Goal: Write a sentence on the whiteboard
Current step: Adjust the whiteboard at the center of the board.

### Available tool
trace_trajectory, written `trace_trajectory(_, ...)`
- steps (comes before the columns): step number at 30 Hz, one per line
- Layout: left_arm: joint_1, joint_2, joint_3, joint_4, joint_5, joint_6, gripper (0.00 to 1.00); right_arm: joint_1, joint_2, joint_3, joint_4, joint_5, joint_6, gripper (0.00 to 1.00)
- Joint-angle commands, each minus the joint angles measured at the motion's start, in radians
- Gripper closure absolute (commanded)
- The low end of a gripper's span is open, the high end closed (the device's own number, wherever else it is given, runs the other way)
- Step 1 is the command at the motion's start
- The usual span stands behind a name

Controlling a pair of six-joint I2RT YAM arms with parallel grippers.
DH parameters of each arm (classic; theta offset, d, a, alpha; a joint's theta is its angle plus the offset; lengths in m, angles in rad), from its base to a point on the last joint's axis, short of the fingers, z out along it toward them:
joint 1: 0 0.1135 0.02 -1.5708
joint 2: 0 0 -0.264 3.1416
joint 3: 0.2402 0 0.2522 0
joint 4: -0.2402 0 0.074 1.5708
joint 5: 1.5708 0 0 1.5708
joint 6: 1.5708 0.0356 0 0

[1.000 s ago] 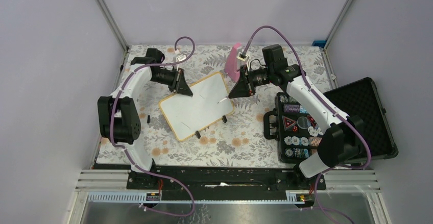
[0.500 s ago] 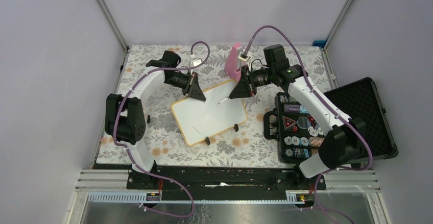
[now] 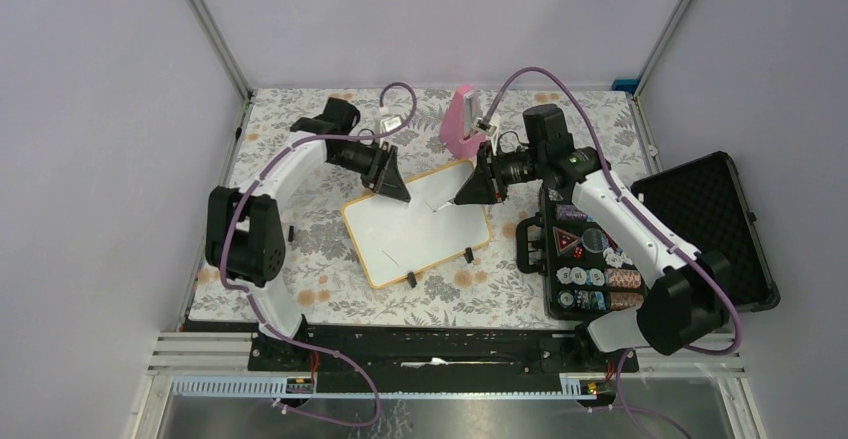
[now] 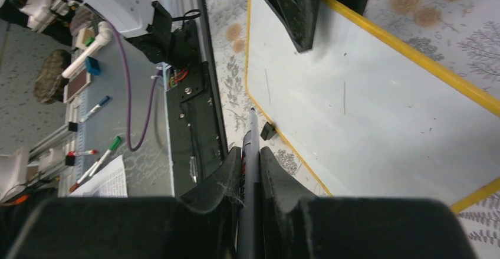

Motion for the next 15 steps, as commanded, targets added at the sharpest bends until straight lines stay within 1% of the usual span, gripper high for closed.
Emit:
trace_trajectory(1, 0.107, -0.14, 0.025, 0.022, 0.015, -0.025, 0.39, 0.052, -0.079, -0.047, 0.207, 0.139, 0.095, 1.0)
trace_trajectory(4, 0.183, -0.217, -0.012, 0.022, 0.032, -0.026, 0.36, 0.121, -0.108, -0.081, 0.274, 0.257, 0.101, 1.0)
trace_trajectory(7, 0.234, -0.287, -0.073, -0.007, 0.038, -0.006, 0.34, 0.193, -0.131, -0.126, 0.351, 0.354, 0.092, 1.0)
trace_trajectory(9, 0.256, -0.329, -0.123, -0.011, 0.042, -0.003, 0.34, 0.246, -0.138, -0.15, 0.389, 0.434, 0.059, 1.0)
trace_trajectory(11, 0.265, -0.36, -0.16, 0.001, 0.027, -0.011, 0.34, 0.269, -0.135, -0.174, 0.433, 0.481, 0.042, 1.0)
trace_trajectory(13, 0.266, -0.389, -0.194, 0.034, 0.013, -0.036, 0.34, 0.301, -0.119, -0.181, 0.463, 0.511, 0.016, 1.0)
trace_trajectory(15, 0.291, -0.408, -0.227, 0.071, 0.007, -0.065, 0.34, 0.344, -0.102, -0.181, 0.483, 0.572, -0.034, 1.0)
